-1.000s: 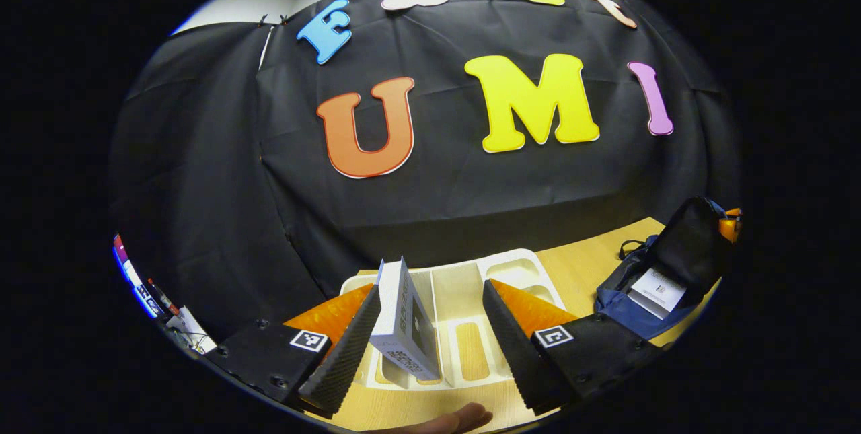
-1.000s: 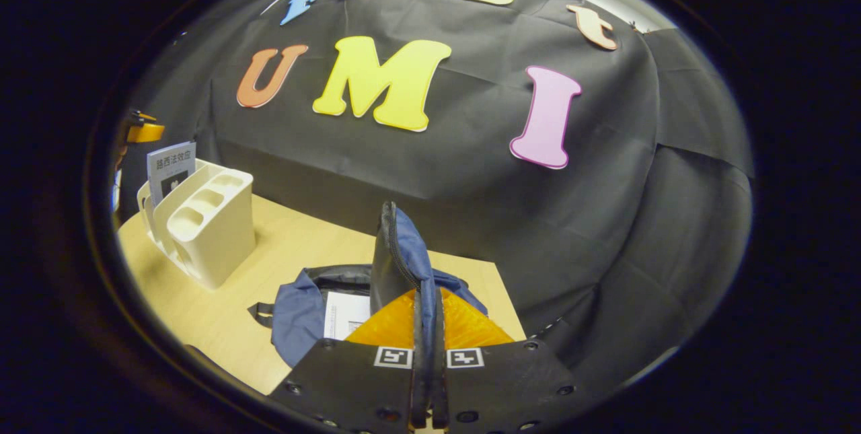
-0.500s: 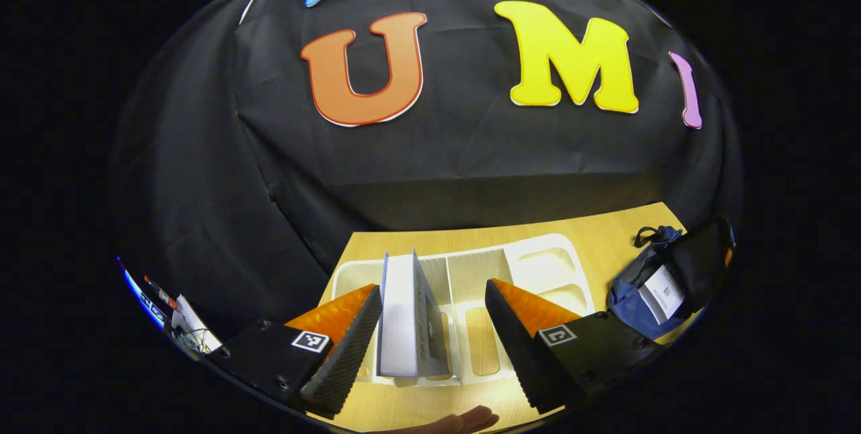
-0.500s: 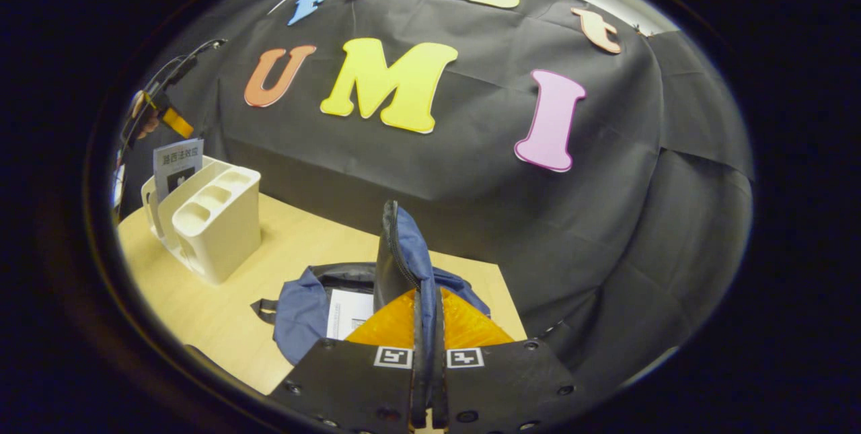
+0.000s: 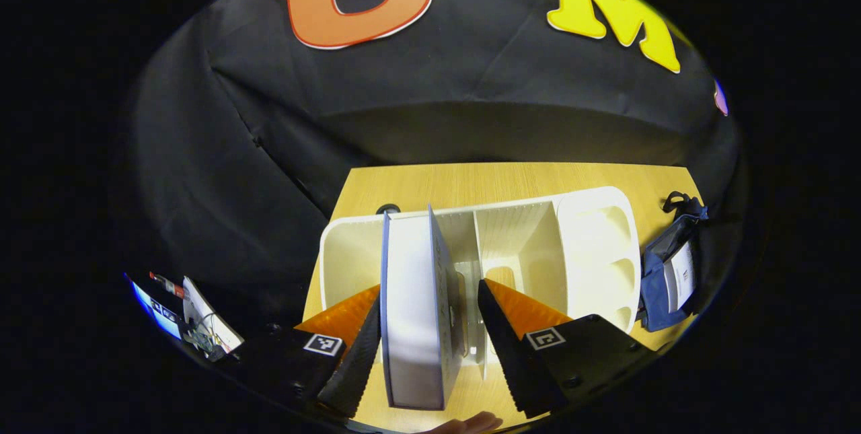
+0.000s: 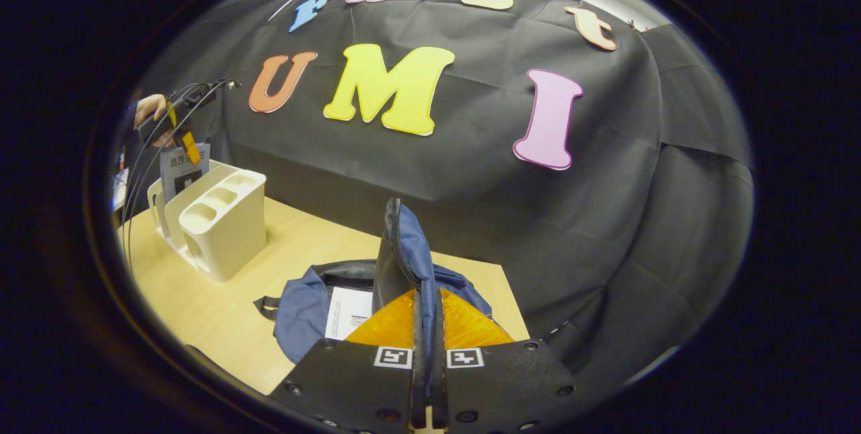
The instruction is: Open the schoolbag, grab two books from the bookshelf and put them into the schoolbag.
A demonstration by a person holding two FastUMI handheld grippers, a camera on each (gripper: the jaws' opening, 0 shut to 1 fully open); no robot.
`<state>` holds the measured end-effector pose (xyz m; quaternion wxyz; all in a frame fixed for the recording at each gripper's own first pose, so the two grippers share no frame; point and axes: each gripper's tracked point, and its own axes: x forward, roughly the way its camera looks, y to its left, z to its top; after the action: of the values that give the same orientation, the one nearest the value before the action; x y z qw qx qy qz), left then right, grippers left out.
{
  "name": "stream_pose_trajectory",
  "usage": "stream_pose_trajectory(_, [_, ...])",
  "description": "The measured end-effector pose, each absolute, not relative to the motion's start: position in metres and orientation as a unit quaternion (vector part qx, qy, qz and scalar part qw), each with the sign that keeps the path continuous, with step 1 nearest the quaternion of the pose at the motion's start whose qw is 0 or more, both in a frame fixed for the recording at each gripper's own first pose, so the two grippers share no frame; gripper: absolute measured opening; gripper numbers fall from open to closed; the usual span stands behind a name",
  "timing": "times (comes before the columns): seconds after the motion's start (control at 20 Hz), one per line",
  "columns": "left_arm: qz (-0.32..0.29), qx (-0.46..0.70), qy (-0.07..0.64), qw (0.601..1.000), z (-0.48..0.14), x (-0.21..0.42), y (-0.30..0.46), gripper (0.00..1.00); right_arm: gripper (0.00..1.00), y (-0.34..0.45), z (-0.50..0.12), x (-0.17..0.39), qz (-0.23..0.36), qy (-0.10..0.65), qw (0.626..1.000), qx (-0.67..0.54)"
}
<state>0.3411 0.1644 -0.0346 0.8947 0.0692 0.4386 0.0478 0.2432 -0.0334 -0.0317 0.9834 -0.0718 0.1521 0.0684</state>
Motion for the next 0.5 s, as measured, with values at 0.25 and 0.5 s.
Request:
stream_pose_trajectory(0.25, [0.049,0.06,0.467,0.881,-0.041,0.337,0.168,0.67,0.04,-0.036,-0.036,0.243,0.072,0.152,0.984,-0.065])
stream_pose_trajectory(0.5, [0.05,0.035,0.486,0.872,-0.055,0.33,0.161,0.48,0.04,-0.037,-0.04,0.239,0.072,0.155,0.984,-0.054])
